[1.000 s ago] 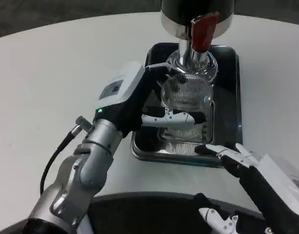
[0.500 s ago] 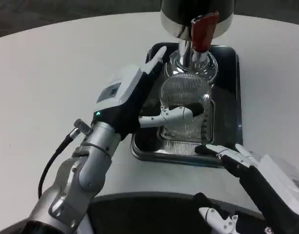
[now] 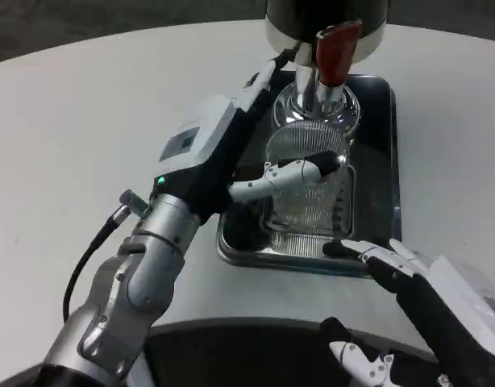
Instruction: Grasp the cup under the faucet to collect the drink, then remove the cup.
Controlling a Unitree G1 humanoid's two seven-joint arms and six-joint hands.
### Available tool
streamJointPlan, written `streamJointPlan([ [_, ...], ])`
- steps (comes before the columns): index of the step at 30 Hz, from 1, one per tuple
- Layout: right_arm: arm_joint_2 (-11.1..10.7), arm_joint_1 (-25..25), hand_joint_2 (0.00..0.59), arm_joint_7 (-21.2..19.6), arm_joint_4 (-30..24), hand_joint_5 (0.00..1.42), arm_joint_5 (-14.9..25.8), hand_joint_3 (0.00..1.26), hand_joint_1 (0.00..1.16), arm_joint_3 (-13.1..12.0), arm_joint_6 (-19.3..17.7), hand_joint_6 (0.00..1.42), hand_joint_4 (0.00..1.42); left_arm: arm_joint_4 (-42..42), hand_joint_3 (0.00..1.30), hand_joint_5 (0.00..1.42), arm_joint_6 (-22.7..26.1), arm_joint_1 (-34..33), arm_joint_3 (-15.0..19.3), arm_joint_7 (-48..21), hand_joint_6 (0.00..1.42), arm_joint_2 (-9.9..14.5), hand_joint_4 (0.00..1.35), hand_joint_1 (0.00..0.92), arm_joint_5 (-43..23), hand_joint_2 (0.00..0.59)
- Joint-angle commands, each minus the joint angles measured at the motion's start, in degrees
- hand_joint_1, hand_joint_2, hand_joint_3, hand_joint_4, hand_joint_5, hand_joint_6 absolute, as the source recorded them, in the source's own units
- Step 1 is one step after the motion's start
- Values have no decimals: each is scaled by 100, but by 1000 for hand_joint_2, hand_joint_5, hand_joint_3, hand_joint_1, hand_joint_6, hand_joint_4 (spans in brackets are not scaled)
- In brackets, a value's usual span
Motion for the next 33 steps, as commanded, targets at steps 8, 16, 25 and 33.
streamJointPlan([
  [8,10,57,426,-45,6,37,62,204,635,-8,-11,0,129,-788,0,30,422,623,312,-556,64,177,0,81,-259,0],
  [16,18,41,426,-41,24,38,52,205,635,37,-19,0,129,-1527,0,58,459,1000,796,-725,85,153,0,54,-939,8],
  [25,28,74,432,-33,24,39,43,205,642,67,-9,0,129,-2375,138,140,612,967,1273,-1375,154,70,41,63,-2251,27],
  [33,32,58,433,-43,28,39,34,206,646,89,9,0,129,-2358,275,268,862,827,1437,-1725,249,-95,221,81,-3018,32],
])
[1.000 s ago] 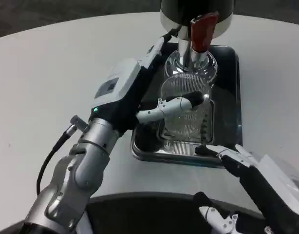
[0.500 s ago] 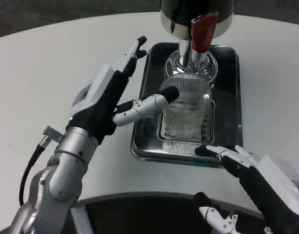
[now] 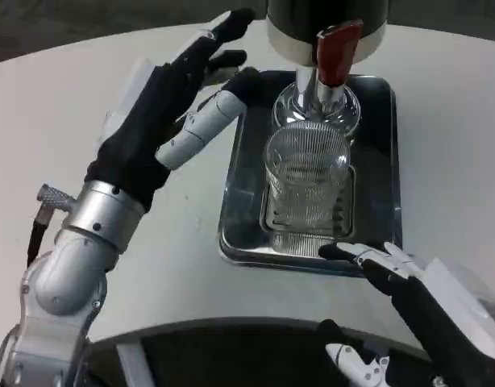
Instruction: Grasp the cup under the faucet to collect the drink, then remove the cup.
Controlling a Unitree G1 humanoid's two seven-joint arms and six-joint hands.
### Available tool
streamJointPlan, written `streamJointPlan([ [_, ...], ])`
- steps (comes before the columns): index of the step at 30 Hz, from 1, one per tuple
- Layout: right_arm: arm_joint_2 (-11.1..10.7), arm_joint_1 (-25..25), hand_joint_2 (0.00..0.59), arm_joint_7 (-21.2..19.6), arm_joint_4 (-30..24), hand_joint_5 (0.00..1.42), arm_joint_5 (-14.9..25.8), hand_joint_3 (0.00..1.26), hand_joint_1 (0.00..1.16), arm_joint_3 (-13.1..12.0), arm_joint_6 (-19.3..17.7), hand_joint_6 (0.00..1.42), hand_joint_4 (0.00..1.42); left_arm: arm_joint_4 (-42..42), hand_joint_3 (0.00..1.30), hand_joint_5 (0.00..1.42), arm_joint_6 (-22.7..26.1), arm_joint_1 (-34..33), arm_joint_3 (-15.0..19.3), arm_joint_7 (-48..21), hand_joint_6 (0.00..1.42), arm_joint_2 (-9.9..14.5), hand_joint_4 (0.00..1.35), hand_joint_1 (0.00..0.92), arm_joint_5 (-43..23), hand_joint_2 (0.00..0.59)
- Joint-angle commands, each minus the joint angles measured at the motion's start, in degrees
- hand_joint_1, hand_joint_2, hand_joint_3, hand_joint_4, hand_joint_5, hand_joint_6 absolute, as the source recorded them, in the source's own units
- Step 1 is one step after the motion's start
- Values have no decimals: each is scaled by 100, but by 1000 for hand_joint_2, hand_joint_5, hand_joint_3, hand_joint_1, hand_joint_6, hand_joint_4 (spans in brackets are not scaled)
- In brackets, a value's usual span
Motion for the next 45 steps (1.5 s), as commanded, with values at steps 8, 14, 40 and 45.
streamJointPlan([
  [8,10,87,433,-45,-22,39,68,206,649,-39,6,0,130,297,325,314,245,-424,183,-440,282,-195,270,106,-774,42],
  [14,12,131,433,-50,-49,39,84,206,650,-65,-4,0,137,454,327,320,227,-684,170,-602,275,-213,264,103,-830,38],
  [40,-6,170,432,-77,-74,50,188,206,650,-119,-21,0,139,235,294,304,636,-1103,-10,-942,272,-497,216,105,-1130,45],
  [45,2,126,432,-78,-60,50,192,206,650,-108,-13,0,139,326,290,304,719,-1206,-66,-1073,275,-546,216,107,-1169,50],
])
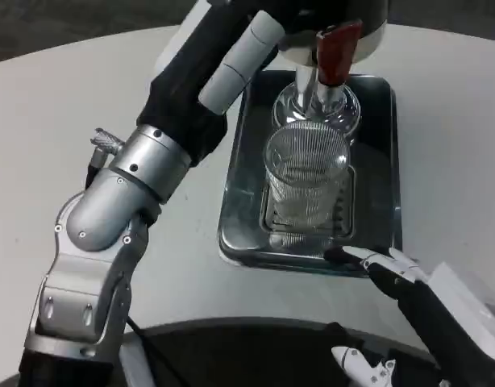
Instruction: Grasp the cup under the faucet to collect the drink, then remove the cup.
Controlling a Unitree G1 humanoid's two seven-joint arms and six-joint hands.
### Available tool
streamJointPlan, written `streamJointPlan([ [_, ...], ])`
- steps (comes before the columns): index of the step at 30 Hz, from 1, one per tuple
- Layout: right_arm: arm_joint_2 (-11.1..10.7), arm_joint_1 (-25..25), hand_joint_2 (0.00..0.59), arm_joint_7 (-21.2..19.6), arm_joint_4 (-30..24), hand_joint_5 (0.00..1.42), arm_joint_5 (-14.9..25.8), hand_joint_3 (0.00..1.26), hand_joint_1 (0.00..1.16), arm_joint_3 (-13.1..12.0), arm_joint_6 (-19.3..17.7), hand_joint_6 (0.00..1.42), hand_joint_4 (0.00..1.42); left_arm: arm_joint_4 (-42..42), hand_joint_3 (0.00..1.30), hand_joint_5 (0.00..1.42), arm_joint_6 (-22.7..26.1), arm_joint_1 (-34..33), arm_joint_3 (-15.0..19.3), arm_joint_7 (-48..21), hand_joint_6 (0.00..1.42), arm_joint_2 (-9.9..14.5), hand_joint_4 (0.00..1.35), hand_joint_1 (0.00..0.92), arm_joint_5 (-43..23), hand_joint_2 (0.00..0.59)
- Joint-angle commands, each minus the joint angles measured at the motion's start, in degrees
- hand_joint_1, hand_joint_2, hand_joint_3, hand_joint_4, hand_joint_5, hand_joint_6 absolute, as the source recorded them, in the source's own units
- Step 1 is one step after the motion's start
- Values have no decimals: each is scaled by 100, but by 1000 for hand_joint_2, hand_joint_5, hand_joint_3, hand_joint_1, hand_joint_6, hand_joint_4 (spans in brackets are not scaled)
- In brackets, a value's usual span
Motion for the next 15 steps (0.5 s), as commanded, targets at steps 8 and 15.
streamJointPlan([
  [8,10,28,432,-46,-75,50,72,206,650,-6,-10,0,139,478,284,304,-131,-205,-123,-315,278,-94,216,101,-7,54],
  [15,13,16,432,-53,-63,50,77,206,650,1,-6,0,139,663,283,304,-341,-309,-165,-403,279,-70,216,98,70,55],
])
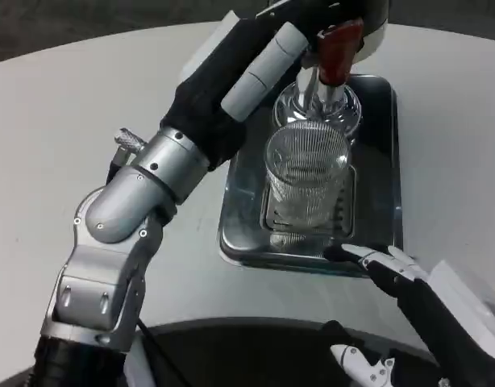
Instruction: Grasp the cup under the faucet to collect the drink, then remove the cup.
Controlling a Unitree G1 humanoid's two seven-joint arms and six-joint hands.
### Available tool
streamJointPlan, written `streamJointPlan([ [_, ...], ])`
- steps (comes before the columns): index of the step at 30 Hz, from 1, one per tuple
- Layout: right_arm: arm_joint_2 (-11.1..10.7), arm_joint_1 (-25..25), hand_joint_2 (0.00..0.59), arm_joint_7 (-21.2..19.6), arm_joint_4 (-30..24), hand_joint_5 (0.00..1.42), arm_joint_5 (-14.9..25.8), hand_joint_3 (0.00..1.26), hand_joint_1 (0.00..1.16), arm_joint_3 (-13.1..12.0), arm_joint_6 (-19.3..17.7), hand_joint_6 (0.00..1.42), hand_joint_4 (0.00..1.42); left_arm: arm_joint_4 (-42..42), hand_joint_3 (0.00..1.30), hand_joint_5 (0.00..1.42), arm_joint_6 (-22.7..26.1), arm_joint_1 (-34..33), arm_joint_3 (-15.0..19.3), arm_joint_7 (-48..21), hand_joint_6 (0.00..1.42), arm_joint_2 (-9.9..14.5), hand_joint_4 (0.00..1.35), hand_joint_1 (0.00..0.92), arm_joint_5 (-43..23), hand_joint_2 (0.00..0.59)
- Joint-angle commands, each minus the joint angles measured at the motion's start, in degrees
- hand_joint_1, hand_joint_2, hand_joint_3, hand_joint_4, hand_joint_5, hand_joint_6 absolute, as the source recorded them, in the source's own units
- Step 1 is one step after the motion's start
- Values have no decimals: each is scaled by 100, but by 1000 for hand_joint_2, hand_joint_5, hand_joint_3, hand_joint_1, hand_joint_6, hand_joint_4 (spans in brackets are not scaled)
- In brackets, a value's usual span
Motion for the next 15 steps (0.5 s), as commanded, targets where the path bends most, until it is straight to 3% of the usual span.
streamJointPlan([
  [1,9,45,432,-50,-62,50,49,206,650,1,-5,0,139,96,283,304,-241,-55,-50,-124,279,23,216,98,59,55],
  [15,21,48,432,-61,-52,50,27,206,650,67,-11,0,139,49,283,304,-751,97,-160,-241,279,312,219,97,426,55],
])
